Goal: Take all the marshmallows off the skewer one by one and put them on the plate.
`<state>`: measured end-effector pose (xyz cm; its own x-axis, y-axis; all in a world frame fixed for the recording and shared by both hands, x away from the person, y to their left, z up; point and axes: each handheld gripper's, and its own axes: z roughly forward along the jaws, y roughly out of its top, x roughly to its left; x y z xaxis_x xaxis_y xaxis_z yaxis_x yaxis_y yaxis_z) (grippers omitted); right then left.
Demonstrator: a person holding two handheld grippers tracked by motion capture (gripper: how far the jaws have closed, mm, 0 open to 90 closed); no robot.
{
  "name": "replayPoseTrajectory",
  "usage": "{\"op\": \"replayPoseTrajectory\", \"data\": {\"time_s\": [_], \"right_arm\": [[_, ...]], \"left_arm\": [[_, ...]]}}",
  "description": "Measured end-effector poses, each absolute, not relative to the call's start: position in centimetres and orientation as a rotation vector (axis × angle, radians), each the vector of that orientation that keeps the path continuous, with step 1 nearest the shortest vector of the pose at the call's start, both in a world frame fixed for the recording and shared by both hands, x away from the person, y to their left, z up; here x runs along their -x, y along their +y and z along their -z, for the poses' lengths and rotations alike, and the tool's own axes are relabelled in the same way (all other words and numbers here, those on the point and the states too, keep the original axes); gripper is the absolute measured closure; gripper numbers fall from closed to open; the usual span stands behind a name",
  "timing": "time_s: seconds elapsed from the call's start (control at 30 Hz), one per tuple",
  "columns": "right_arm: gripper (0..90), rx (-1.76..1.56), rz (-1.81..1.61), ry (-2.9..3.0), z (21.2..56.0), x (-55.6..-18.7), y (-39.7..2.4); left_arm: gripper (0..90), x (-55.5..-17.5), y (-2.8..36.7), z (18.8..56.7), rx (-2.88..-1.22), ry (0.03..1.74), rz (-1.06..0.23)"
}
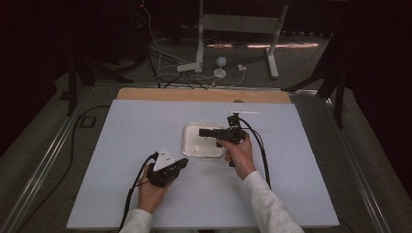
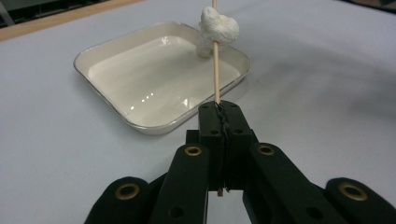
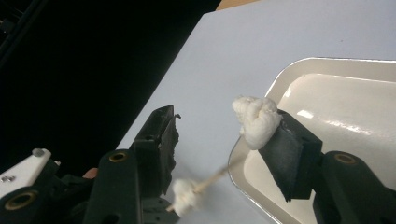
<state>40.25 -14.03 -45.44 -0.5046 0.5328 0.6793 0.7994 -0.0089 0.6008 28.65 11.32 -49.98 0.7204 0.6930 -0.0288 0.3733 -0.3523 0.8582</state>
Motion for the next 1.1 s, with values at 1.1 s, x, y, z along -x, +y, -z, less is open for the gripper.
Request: {"op": "replayPoseTrajectory", "data": {"time_s": [1.1], "right_arm": [[43.9,1.382,1.435,-2.004,46.2,-39.3,-14.2]], "left_arm": [[90.0,-29.2,12.0,50.2,-1.957,0.920,-0.460]]}}
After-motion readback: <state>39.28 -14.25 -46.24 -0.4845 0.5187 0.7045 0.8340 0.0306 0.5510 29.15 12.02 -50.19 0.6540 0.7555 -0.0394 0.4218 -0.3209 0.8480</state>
